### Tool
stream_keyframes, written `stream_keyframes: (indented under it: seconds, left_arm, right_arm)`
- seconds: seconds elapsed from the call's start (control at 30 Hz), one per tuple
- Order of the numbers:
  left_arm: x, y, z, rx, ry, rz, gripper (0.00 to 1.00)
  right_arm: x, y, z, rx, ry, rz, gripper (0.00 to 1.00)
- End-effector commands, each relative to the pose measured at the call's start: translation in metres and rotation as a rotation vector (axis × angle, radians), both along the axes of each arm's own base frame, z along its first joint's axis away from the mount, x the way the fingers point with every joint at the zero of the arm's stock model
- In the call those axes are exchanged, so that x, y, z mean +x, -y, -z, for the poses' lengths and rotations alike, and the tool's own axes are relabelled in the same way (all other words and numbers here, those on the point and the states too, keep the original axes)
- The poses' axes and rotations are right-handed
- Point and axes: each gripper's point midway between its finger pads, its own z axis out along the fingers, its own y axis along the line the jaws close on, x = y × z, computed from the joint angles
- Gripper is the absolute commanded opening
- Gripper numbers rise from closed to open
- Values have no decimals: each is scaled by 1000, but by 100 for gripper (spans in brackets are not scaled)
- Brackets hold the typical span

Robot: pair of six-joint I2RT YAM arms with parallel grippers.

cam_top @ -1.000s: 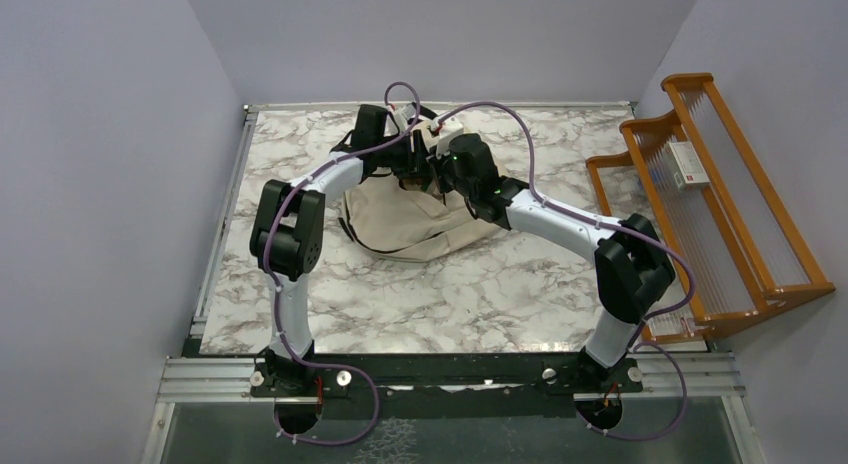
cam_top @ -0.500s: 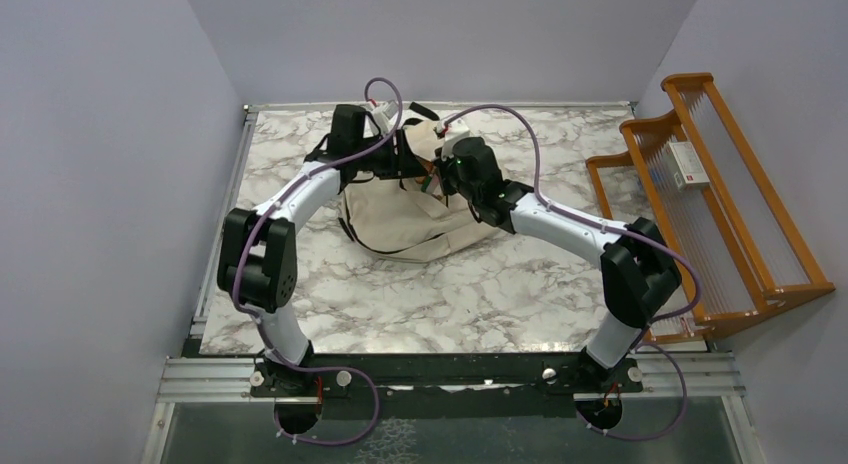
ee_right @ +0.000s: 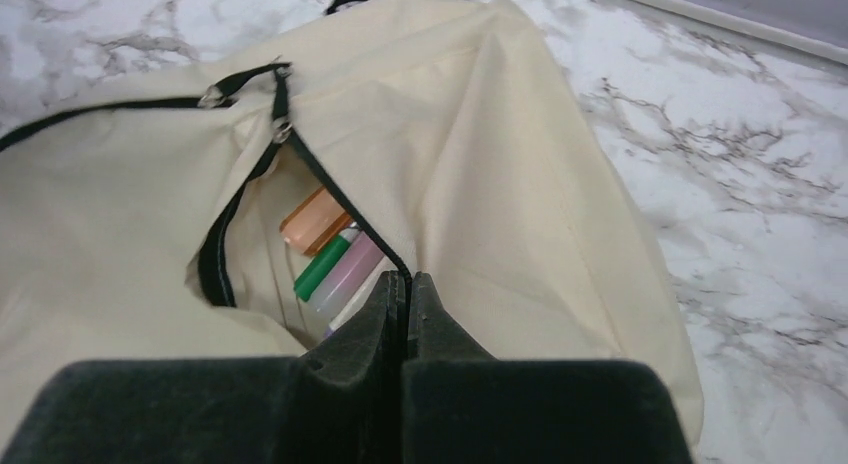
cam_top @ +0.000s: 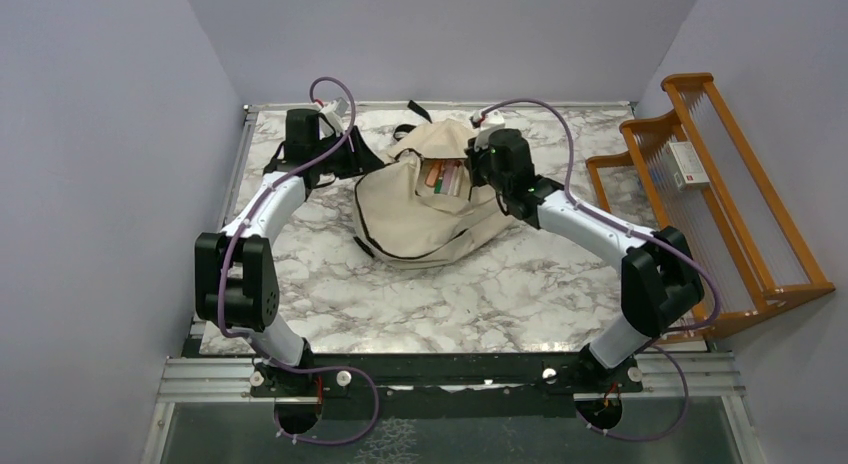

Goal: Pack the student bag
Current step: Adjust the student bag at the center of the board.

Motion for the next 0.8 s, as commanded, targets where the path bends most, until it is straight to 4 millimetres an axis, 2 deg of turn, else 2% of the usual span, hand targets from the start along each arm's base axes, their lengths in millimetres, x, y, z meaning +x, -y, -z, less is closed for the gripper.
stream_keyframes:
  seconds: [0.0, 0.1, 0.2, 0.3, 0.43, 0.5, 0.6, 0.7, 0.77]
  left_arm:
    - [4, -7, -11, 20, 41, -17, 45]
    - [4, -5, -8, 8, 30, -3, 45]
    - [4, -3, -6, 0, 25, 7, 45]
    - [4, -3, -5, -1, 26, 11, 45]
    - [4, -2, -3, 2, 27, 17, 45]
    - [4, -2, 0, 2, 20, 18, 45]
    - [5, -1, 3, -5, 10, 24, 45]
    - [6, 1, 3, -14, 9, 32, 44]
    - [6, 1, 3, -16, 9, 33, 44]
  right_arm:
    - [13, 30, -39, 3, 116, -7, 0]
    - [15, 32, -44, -27, 148, -73, 0]
    - [6, 12, -41, -45, 137, -230, 2]
    - [-8, -7, -29, -53, 49, -369, 5]
    - [-36, -15, 4, -82, -121, -506, 6]
    - [-48, -11, 22, -93, -193, -520, 6]
    - [-65, -4, 47, -104, -285, -524, 12]
    - [-73, 5, 71, -129, -365, -498, 16]
    - [-75, 9, 80, -145, -398, -480, 22]
